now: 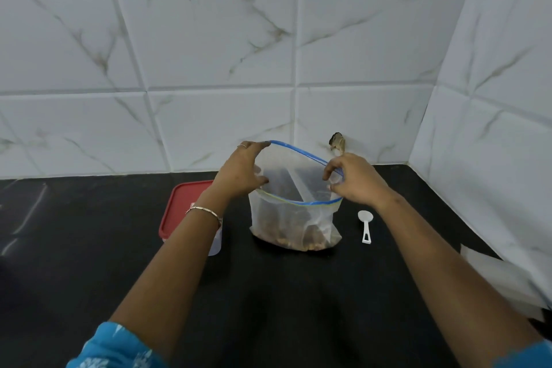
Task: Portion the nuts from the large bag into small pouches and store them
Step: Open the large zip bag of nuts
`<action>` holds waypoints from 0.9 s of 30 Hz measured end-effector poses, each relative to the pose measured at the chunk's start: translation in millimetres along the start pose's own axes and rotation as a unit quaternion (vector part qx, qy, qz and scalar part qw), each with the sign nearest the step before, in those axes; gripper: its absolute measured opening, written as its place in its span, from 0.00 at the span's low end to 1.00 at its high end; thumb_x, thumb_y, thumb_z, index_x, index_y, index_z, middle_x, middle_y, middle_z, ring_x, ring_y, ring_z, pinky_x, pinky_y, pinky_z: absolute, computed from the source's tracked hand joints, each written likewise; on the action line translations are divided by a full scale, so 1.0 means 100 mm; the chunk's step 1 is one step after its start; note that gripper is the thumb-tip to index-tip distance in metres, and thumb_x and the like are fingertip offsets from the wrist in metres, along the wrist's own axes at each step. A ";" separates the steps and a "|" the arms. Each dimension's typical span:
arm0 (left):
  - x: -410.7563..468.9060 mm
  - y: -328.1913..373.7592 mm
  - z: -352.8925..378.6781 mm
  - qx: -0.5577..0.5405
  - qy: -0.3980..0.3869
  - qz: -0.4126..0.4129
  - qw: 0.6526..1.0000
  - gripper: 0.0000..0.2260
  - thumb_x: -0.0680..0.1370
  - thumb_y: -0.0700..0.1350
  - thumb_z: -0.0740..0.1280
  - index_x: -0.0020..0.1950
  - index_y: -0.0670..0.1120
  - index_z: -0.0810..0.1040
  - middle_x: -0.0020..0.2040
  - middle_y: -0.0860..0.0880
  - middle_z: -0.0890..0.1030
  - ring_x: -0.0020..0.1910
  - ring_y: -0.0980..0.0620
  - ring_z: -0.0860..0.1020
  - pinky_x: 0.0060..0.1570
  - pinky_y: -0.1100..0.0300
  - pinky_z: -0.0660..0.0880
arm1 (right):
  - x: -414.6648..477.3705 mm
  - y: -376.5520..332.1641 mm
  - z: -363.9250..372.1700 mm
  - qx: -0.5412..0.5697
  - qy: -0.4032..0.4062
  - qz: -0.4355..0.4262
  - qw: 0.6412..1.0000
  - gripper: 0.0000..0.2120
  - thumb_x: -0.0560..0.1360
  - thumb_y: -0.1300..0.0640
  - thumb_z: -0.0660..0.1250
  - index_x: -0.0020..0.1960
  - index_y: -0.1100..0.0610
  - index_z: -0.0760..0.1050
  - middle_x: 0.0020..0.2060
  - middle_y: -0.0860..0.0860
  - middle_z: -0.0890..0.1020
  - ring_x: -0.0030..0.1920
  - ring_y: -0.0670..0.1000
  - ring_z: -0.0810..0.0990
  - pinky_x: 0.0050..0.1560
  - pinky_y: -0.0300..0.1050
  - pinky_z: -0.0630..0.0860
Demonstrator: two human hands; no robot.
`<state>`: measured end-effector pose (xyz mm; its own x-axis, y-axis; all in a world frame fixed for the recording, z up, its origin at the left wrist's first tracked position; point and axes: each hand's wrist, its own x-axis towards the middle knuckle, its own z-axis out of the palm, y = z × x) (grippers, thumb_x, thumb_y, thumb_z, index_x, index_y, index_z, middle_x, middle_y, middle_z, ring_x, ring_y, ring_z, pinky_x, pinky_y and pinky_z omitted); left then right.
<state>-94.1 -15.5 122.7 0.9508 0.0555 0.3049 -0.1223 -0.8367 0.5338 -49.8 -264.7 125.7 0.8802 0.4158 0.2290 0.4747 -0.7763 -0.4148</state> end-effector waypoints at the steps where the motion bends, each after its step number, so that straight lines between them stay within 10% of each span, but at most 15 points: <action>1: -0.04 0.01 0.02 -0.046 0.057 -0.005 0.997 0.27 0.71 0.35 0.72 0.68 0.49 0.71 0.63 0.48 0.74 0.50 0.53 0.78 0.51 0.62 0.74 | -0.05 0.01 0.05 0.061 0.040 0.002 0.997 0.09 0.71 0.63 0.72 0.46 0.52 0.76 0.47 0.49 0.77 0.46 0.51 0.77 0.42 0.40 0.70; 5: -0.25 -0.03 0.05 -0.110 0.237 -0.128 0.957 0.16 0.73 0.43 0.72 0.58 0.46 0.72 0.50 0.53 0.80 0.44 0.51 0.79 0.45 0.56 0.74 | -0.31 0.00 0.20 0.216 0.165 0.073 0.960 0.15 0.72 0.61 0.73 0.50 0.55 0.68 0.40 0.49 0.78 0.39 0.45 0.77 0.36 0.36 0.72; 13: -0.53 -0.16 0.18 -0.189 0.169 -0.212 0.944 0.09 0.74 0.49 0.73 0.37 0.46 0.80 0.34 0.47 0.81 0.38 0.45 0.81 0.43 0.49 0.80 | -0.66 0.04 0.33 0.038 0.172 0.093 0.980 0.06 0.76 0.55 0.70 0.49 0.57 0.80 0.37 0.47 0.78 0.34 0.41 0.74 0.32 0.28 0.63; 17: -0.61 0.00 0.20 -0.452 0.123 -0.272 0.841 0.09 0.79 0.41 0.66 0.39 0.42 0.78 0.29 0.49 0.81 0.32 0.51 0.80 0.36 0.59 0.80 | -0.63 0.02 0.38 0.155 0.175 0.131 0.964 0.05 0.78 0.60 0.67 0.51 0.57 0.80 0.44 0.50 0.82 0.41 0.45 0.78 0.41 0.33 0.72; 19: -0.62 0.06 0.22 -0.599 0.088 -0.319 0.729 0.10 0.81 0.39 0.62 0.41 0.40 0.77 0.29 0.49 0.81 0.29 0.54 0.82 0.34 0.62 0.80 | -0.58 0.00 0.38 0.388 0.121 0.222 0.886 0.04 0.79 0.62 0.65 0.50 0.57 0.78 0.48 0.55 0.83 0.46 0.49 0.81 0.47 0.44 0.78; 22: -0.63 0.04 0.25 -0.746 0.069 -0.372 0.548 0.11 0.82 0.36 0.58 0.42 0.35 0.76 0.31 0.43 0.82 0.29 0.49 0.83 0.37 0.58 0.81 | -0.53 0.00 0.38 0.665 0.033 0.333 0.668 0.07 0.81 0.64 0.60 0.51 0.58 0.76 0.44 0.55 0.82 0.39 0.49 0.83 0.38 0.47 0.81; 25: -0.64 -0.01 0.29 -0.772 0.066 -0.393 0.495 0.11 0.82 0.34 0.57 0.43 0.32 0.76 0.34 0.39 0.81 0.29 0.46 0.82 0.41 0.57 0.80 | -0.52 0.02 0.41 0.786 0.017 0.375 0.492 0.08 0.82 0.64 0.56 0.50 0.62 0.74 0.35 0.57 0.81 0.29 0.48 0.80 0.30 0.41 0.81; 27: -0.65 -0.04 0.35 -0.768 0.069 -0.410 0.488 0.11 0.82 0.34 0.57 0.44 0.31 0.75 0.37 0.38 0.80 0.31 0.46 0.81 0.39 0.59 0.80 | -0.54 0.02 0.43 0.800 0.010 0.389 0.457 0.08 0.82 0.65 0.56 0.49 0.65 0.74 0.34 0.57 0.78 0.32 0.47 0.76 0.34 0.39 0.80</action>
<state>-145.0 -34.4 73.2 0.8441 0.1526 -0.5140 0.1141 0.8856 0.4501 -96.4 -268.9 74.6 0.7933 0.2913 -0.5346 -0.5708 0.6613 -0.4867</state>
